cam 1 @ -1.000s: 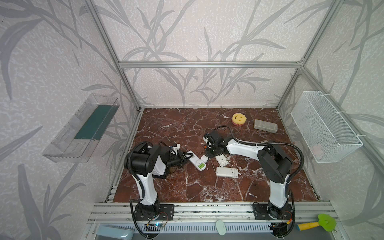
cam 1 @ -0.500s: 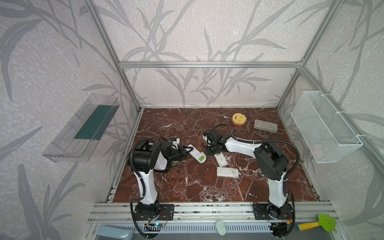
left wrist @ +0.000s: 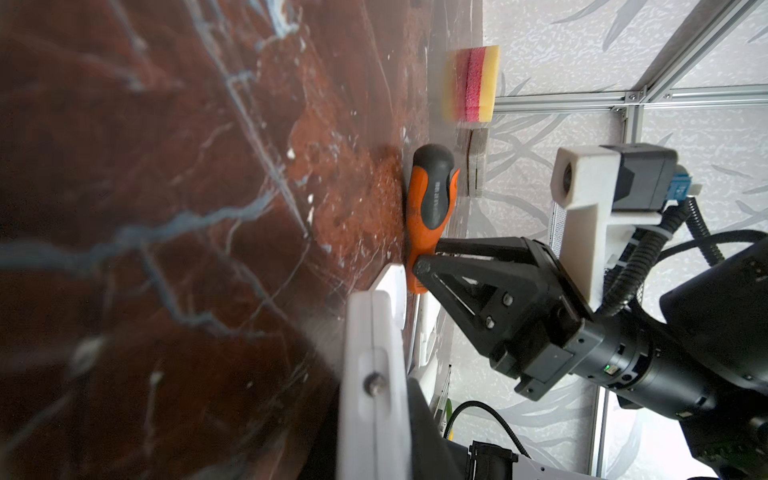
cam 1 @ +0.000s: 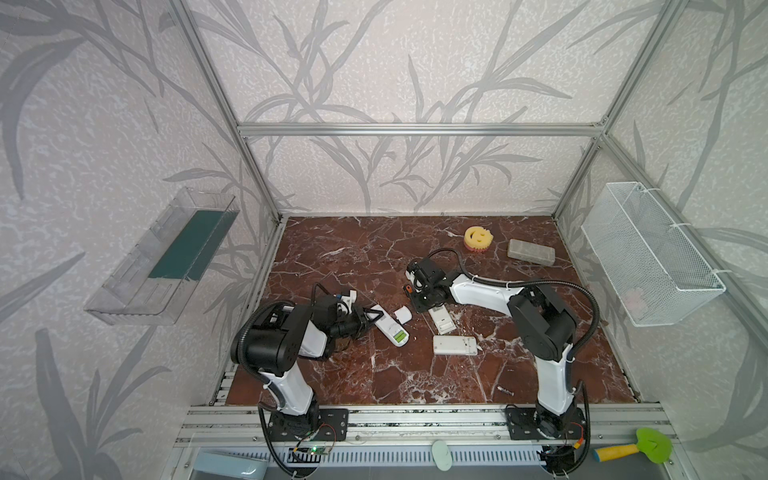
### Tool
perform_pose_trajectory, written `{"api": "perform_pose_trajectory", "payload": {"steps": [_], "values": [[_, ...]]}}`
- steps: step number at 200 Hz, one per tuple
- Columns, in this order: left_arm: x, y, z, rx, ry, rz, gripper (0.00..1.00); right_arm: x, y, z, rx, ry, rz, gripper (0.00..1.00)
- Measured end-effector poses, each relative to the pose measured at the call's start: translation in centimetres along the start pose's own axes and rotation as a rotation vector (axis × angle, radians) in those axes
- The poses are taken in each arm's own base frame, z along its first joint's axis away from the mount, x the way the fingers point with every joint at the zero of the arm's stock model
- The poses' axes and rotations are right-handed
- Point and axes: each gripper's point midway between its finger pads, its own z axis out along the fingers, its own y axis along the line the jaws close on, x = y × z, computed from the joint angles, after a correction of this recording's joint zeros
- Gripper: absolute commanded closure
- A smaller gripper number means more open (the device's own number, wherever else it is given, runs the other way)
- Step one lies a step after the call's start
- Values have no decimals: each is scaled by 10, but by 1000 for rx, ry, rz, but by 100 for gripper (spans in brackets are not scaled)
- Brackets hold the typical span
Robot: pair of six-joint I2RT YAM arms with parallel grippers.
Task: Unload the batteries from the remote control
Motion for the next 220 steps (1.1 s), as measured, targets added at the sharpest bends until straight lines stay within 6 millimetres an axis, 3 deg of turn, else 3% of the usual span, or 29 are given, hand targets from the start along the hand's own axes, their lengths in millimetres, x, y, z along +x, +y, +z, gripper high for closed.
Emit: {"api": "perform_pose_trajectory", "payload": {"steps": [20, 43, 88, 113, 138, 160, 186, 220], "values": [[6, 1, -5, -51, 24, 25, 87, 2, 0, -6, -9, -19, 3, 100], [6, -2, -11, -123, 32, 81, 72, -1, 3, -25, -35, -77, 10, 100], [8, 18, -26, -294, 20, 127, 43, -24, 19, -94, -117, -304, 15, 100], [8, 17, -38, -348, -9, 160, 39, -34, 30, -128, -150, -413, 8, 100], [8, 14, -57, -428, -48, 195, 39, -30, 42, -143, -169, -463, -7, 100], [-1, -11, -75, -456, -117, 297, 42, -21, 51, -148, -187, -488, -1, 100], [-4, -57, -85, -423, -185, 469, 47, -16, 60, -154, -217, -531, 22, 100], [40, -107, -59, -297, -94, 718, 46, -27, 65, -167, -272, -611, 96, 100]]}}
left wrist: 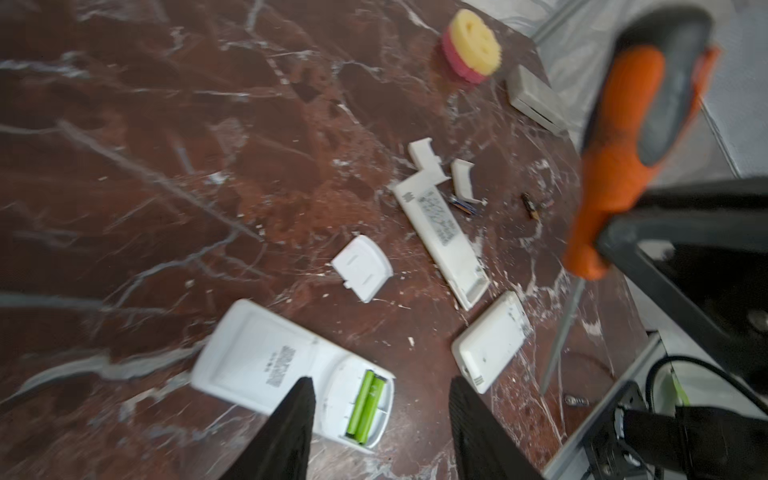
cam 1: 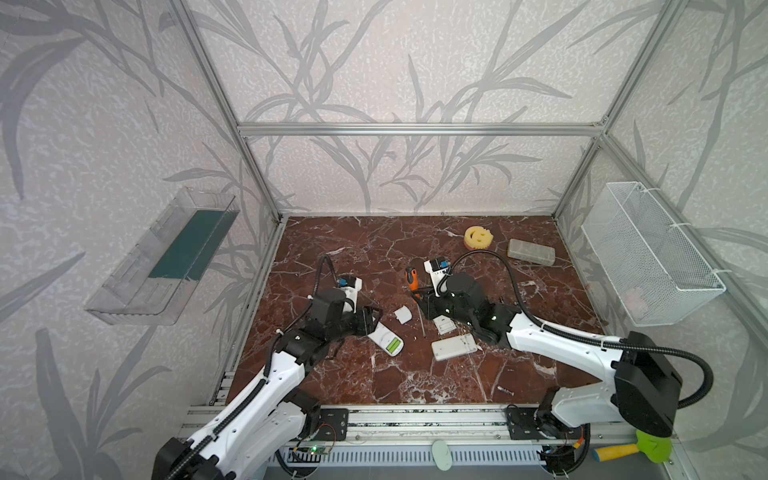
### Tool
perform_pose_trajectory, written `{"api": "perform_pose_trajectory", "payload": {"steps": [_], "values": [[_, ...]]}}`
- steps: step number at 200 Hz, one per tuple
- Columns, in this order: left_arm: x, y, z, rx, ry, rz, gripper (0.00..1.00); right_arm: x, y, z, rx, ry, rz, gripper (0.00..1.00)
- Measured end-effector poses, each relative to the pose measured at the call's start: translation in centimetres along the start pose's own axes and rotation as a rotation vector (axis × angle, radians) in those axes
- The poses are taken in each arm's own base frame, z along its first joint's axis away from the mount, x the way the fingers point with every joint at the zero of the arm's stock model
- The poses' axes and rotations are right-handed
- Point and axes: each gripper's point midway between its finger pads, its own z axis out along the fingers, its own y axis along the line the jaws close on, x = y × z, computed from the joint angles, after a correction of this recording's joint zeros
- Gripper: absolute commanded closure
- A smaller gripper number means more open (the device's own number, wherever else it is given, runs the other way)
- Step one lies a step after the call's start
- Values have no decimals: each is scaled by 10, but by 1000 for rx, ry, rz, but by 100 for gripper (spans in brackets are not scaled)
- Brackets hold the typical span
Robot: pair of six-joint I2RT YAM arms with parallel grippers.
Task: Unload the batteries from the remote control
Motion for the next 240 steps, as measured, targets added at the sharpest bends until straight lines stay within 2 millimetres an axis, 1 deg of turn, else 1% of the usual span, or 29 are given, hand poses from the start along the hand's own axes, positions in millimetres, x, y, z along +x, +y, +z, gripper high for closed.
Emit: {"api": "perform_pose_trajectory", "payload": {"steps": [22, 34, 48, 64, 80, 96, 105, 120, 130, 134, 137, 143, 154, 167, 175, 181, 211, 232, 236, 240], "values": [[8, -45, 8, 124, 9, 125, 45, -13, 6, -2, -27, -61, 52, 100], [9, -64, 13, 180, -1, 162, 44, -19, 8, -4, -41, -90, 73, 100], [6, -78, 18, 221, -22, 181, 44, -26, 12, -7, -58, -115, 100, 100], [0, -86, 25, 248, -50, 181, 46, -33, 16, -9, -78, -141, 132, 100], [-8, -90, 30, 264, -85, 170, 51, -38, 19, -11, -91, -156, 157, 100], [-13, -93, 34, 275, -106, 156, 59, -41, 21, -12, -102, -164, 178, 100], [-14, -94, 35, 279, -112, 153, 66, -41, 22, -13, -106, -166, 186, 100], [-17, -97, 34, 288, -125, 155, 83, -43, 24, -16, -118, -171, 197, 100], [-19, -98, 33, 295, -131, 148, 97, -45, 26, -18, -129, -177, 203, 100], [-19, -99, 33, 295, -135, 160, 100, -46, 26, -19, -133, -181, 205, 100], [-20, -98, 33, 291, -138, 148, 100, -46, 27, -20, -137, -182, 205, 100], [-21, -96, 32, 286, -142, 159, 100, -47, 29, -22, -146, -183, 204, 94], [-22, -98, 29, 291, -151, 170, 100, -48, 32, -23, -162, -182, 203, 81], [-22, -98, 25, 288, -155, 187, 100, -49, 35, -25, -181, -176, 202, 62], [-22, -98, 22, 287, -158, 201, 100, -49, 38, -26, -191, -168, 200, 55], [-22, -98, 20, 284, -160, 212, 100, -49, 39, -27, -197, -158, 200, 52], [-19, -95, 14, 267, -158, 270, 100, -55, 47, -29, -215, -125, 201, 46], [-16, -92, 14, 257, -146, 296, 100, -63, 52, -28, -232, -113, 203, 46], [-15, -92, 14, 255, -145, 302, 100, -64, 53, -28, -235, -112, 203, 48], [-15, -92, 14, 254, -145, 304, 100, -65, 54, -27, -238, -109, 204, 53]]}}
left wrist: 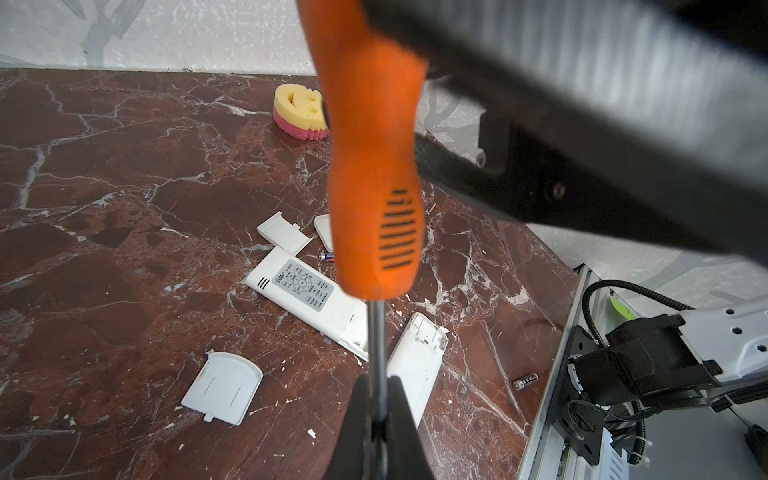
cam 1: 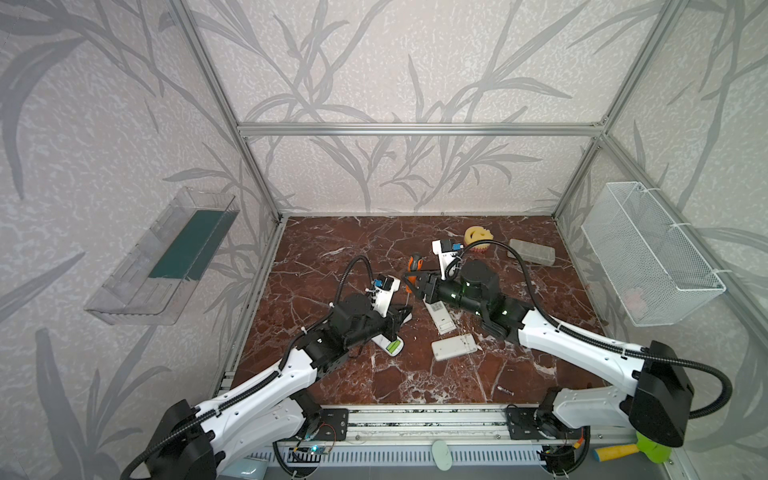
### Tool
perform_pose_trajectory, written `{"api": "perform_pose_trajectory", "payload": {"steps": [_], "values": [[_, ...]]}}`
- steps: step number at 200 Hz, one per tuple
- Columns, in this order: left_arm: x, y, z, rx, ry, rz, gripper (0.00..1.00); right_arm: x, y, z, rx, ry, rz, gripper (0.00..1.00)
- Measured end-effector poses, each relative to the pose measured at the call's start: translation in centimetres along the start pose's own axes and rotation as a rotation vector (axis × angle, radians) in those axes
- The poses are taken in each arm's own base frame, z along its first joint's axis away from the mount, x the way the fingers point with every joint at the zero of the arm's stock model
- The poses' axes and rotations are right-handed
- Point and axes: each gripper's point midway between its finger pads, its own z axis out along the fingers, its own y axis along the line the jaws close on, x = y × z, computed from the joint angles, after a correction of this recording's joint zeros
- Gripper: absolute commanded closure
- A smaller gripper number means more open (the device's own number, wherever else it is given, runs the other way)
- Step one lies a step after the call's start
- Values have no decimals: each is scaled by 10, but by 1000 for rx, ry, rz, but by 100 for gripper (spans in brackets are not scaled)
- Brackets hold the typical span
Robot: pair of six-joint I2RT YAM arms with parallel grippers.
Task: Unload the batteries from the remote control
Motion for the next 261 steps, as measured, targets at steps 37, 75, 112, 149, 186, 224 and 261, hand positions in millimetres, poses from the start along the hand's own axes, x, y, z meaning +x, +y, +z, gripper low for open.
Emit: {"api": "perform_pose_trajectory", "payload": {"steps": [37, 75, 112, 149, 186, 224, 261], "values": [[3, 10, -5, -50, 10, 13, 86, 12, -9, 10, 5, 61, 2, 100], [7, 13, -19, -87, 26, 5, 44, 22, -16, 14, 32, 107, -87, 100], [25, 57, -37, -262, 63, -226, 44, 32, -34, 5, 155, 94, -263, 100], [112, 113, -44, -432, 214, -597, 48, 65, -38, 1, 228, 115, -431, 100], [156, 116, -50, -468, 271, -790, 64, 88, -26, 2, 250, 77, -516, 100], [161, 117, -44, -440, 226, -855, 68, 89, -31, 8, 282, 33, -521, 100], [158, 123, -29, -425, 205, -856, 69, 87, -40, 11, 310, 26, -501, 100]]}}
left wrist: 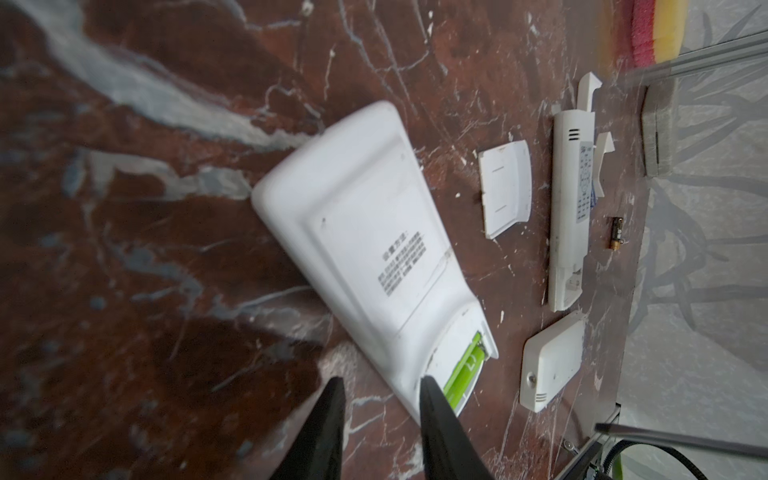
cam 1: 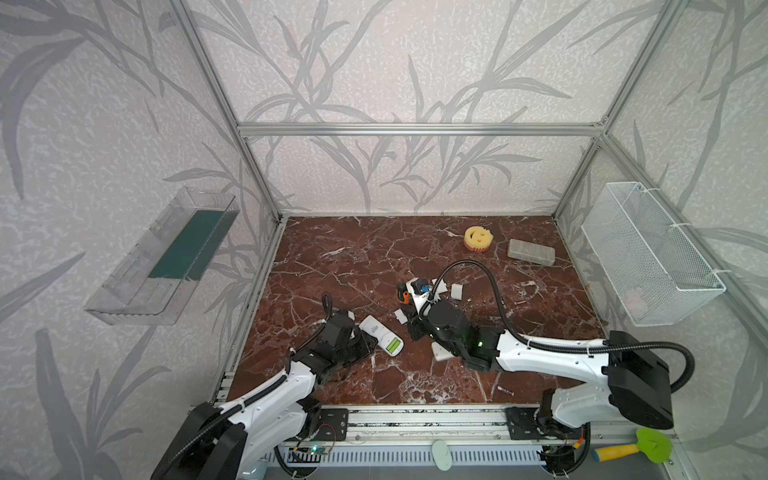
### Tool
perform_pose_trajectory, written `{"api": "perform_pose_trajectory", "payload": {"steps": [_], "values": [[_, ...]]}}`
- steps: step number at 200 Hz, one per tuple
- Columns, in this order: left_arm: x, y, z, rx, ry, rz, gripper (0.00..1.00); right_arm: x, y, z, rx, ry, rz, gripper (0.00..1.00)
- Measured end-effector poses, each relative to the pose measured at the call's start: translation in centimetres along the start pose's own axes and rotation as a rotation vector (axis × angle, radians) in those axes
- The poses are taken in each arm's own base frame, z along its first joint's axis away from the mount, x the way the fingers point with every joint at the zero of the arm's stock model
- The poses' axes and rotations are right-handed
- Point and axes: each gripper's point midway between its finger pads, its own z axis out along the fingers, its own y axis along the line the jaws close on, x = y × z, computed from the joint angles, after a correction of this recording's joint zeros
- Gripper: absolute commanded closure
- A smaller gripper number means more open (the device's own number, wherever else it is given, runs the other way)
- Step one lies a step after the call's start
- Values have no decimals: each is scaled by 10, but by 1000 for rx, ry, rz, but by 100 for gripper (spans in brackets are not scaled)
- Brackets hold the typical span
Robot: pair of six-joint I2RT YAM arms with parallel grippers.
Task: Unload the batteries from the remote control
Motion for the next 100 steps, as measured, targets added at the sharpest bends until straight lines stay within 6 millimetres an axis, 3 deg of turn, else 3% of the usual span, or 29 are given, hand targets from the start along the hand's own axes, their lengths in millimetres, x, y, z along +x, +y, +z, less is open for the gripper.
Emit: {"api": "perform_pose_trajectory", "payload": {"steps": [25, 59, 100], "values": [[-2, -5, 14, 14, 15, 5, 70, 0, -6, 2, 15, 2, 29, 100], [-4, -28, 31, 68, 19, 42, 70, -1, -10, 3, 24, 2, 54, 100], [-13, -47, 34, 113, -7, 63, 65, 2, -13, 3, 32, 15, 70, 100]]}}
